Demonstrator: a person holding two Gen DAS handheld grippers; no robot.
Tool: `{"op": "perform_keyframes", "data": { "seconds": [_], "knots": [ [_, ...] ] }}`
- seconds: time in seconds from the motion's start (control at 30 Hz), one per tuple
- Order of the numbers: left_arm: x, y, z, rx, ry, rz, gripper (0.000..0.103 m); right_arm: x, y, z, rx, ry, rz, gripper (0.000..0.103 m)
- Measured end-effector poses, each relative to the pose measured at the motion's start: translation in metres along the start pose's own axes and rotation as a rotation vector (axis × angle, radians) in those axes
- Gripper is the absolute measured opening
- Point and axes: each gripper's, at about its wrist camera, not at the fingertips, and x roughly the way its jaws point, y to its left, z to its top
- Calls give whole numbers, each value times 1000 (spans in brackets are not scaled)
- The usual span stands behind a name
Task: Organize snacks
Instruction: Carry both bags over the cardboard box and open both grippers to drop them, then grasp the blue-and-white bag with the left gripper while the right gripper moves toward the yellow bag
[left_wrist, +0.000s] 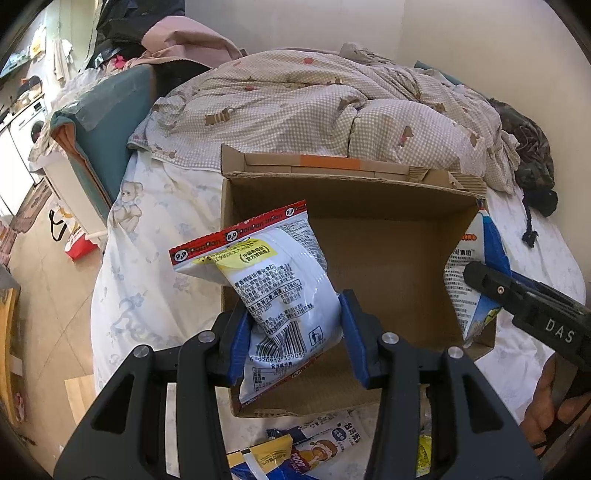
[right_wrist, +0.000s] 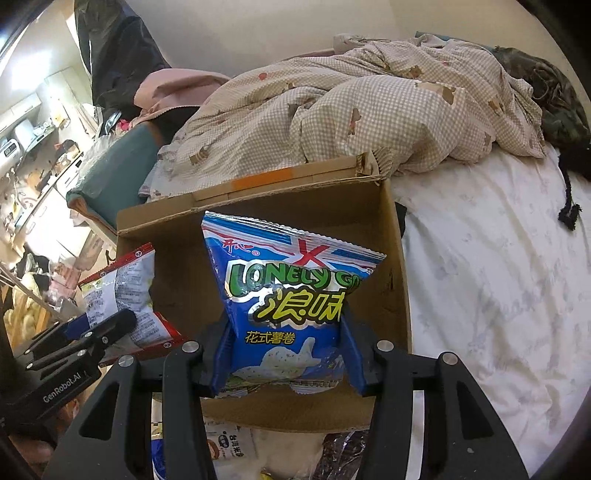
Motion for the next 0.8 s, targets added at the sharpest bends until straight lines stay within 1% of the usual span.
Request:
{"op": "perform_keyframes", "data": {
  "seconds": [0.13, 0.17, 0.2, 0.23, 0.27, 0.3, 0.33, 0.4, 0.43, 0.47, 0.5, 0.53, 0.6, 0.7, 0.73, 0.8],
  "knots": [
    [-2, 1, 0, -6, -12, -1, 43, -2, -3, 1, 35, -4, 35, 56],
    [-2, 1, 0, -8, -15, -1, 43, -3, -4, 1, 42, -8, 43, 62],
    [-3, 1, 0, -8, -18, -1, 44, -5, -5, 2, 49, -18, 49, 66],
    [-3, 0, 0, -4, -18, 4, 45, -7, -5, 2, 53, -27, 53, 75],
    [-3, 0, 1, -2, -16, 0, 46, -8, -6, 2, 53, -33, 54, 78],
    [-3, 0, 1, 1, -12, -13, 51, -9, -5, 3, 52, -37, 57, 81],
    [-3, 0, 1, 2, -11, -23, 54, -9, -5, 3, 50, -37, 60, 82],
    [-7, -1, 0, 9, -24, -29, 69, -8, -4, 3, 42, -25, 63, 82],
    [-11, -1, 0, 12, -37, -31, 74, -8, -3, 3, 38, -24, 64, 82],
    [-14, -1, 1, 11, -45, -36, 82, -9, -3, 2, 33, -25, 68, 82],
    [-18, 0, 1, 10, -56, -51, 86, -12, -2, 0, 28, -28, 72, 82],
    [-26, 3, -1, 9, -75, -70, 87, -16, -2, -2, 23, -34, 77, 82],
    [-35, 6, -2, 15, -97, -73, 92, -30, -5, -10, 22, -46, 82, 82],
    [-54, 14, -5, 15, -128, -84, 96, -51, -10, -24, 35, -42, 94, 82],
    [-60, 16, -6, 22, -140, -88, 96, -58, -11, -31, 35, -36, 105, 83],
    [-69, 21, -11, 30, -161, -85, 98, -70, -13, -49, 25, -13, 101, 86]
  ]
}}
